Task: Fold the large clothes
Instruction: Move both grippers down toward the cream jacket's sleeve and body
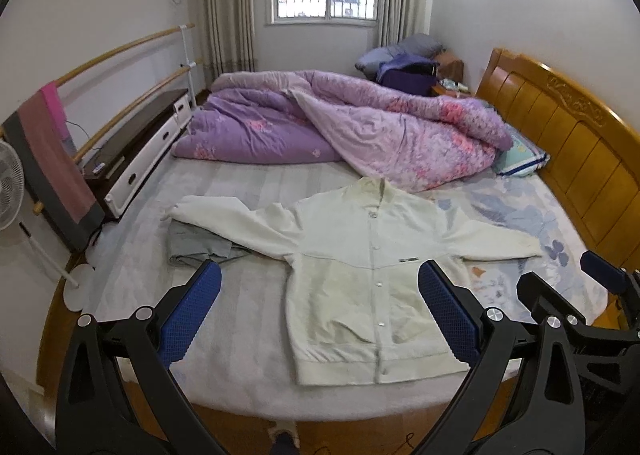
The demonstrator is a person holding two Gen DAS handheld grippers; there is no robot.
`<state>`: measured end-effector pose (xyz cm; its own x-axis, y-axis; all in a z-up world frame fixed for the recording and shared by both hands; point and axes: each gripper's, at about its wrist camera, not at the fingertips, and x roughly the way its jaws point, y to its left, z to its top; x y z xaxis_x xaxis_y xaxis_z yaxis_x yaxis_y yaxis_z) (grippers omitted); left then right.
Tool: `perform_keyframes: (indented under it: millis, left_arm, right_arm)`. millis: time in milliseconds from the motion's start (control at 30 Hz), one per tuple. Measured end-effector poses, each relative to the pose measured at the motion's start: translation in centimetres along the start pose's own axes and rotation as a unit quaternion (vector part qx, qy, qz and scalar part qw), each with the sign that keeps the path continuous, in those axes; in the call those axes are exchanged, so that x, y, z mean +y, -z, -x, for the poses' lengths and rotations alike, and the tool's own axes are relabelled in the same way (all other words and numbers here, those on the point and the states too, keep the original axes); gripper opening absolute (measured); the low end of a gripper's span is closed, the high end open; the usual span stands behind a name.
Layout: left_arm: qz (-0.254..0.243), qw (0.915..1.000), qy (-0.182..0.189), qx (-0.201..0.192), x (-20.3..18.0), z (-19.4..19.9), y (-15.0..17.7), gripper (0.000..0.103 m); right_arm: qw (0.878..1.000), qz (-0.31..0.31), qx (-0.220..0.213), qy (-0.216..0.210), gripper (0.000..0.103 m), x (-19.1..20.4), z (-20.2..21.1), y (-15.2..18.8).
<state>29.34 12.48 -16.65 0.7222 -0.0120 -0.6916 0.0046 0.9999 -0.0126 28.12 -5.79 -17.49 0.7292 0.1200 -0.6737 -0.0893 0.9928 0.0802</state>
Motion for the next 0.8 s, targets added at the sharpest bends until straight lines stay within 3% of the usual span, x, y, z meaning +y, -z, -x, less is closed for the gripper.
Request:
perform_keyframes:
  millis: [433, 800]
  left_arm:
    - [0.017, 0.9951, 0.009, 0.097, 14.5, -18.3, -3.6, 0.098]
    - [0.05, 0.9865, 0.006, 0.156, 20.8, -29.7, -2.7, 0.098]
  right_arm:
    - [0.996, -0.047, 0.071, 0.028, 0.097, 11.8, -18.1, -3.1]
    - [0.991, -0.045, 0.124, 0.03, 0.096, 16.6, -31.0, -2.9]
